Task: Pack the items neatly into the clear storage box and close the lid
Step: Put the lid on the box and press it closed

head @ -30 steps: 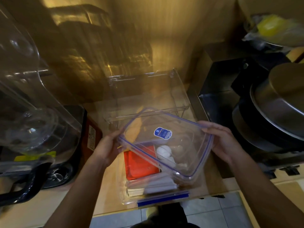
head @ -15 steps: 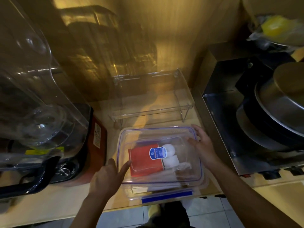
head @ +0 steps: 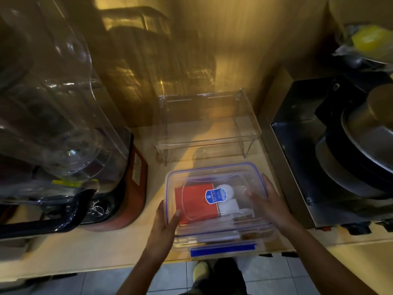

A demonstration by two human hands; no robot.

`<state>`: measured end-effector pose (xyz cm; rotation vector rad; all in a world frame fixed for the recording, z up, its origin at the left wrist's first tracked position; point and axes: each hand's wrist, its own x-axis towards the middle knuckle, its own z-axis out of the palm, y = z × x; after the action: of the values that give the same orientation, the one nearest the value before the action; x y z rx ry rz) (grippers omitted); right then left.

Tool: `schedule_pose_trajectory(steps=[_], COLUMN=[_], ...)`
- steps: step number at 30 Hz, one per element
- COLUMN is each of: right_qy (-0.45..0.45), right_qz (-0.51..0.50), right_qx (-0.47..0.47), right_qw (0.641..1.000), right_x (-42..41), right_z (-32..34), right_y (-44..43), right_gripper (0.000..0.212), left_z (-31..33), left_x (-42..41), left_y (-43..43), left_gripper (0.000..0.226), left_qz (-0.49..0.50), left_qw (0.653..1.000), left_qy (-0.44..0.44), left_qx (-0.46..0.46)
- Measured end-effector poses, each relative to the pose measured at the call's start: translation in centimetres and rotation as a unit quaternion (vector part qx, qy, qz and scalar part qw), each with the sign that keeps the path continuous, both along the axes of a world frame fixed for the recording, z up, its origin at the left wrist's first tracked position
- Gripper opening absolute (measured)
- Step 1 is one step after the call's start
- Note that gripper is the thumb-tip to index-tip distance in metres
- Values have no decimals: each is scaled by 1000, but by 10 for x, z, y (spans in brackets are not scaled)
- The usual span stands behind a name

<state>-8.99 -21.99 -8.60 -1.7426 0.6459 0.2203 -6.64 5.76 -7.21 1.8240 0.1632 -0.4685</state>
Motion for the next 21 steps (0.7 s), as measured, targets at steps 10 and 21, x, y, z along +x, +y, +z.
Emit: schedule_pose_trajectory(steps=[10,21], right_qy=[-13,-27], right_qz=[-32,-18], right_qx=[10,-43], right_qw=[999,999], right_x=[28,33], right_z=[9,1], right_y=[3,0], right_gripper=[71,45], left_z=[-4,-3], left_x=[27,33], left_y=[-8,-14], left_gripper=[38,42], left_qz=[50,64], left_qw=[998,997], left_qy=[9,37], left_qx=[-36,-21])
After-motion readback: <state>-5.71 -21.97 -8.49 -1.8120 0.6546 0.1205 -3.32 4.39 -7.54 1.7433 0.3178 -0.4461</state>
